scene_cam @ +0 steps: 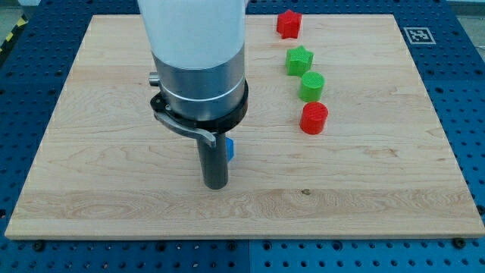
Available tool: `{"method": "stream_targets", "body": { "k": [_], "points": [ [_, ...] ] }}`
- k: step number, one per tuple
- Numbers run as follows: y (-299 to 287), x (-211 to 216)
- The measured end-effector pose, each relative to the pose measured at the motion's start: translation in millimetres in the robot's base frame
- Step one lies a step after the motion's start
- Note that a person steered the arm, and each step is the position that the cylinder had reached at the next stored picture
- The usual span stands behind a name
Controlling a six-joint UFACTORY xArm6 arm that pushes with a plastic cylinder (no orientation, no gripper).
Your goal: Push the blue cube to the bottom of the yellow hexagon
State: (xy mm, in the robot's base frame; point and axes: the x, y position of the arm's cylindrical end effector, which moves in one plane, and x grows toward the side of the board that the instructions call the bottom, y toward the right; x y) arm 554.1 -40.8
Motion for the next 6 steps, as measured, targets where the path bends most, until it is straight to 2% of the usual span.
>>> {"method": "stream_targets", "body": {
  "k": [3,4,5,6],
  "points": [
    [-17,-56],
    [-13,-41],
    [24,-31],
    [56,-48]
  ]
}}
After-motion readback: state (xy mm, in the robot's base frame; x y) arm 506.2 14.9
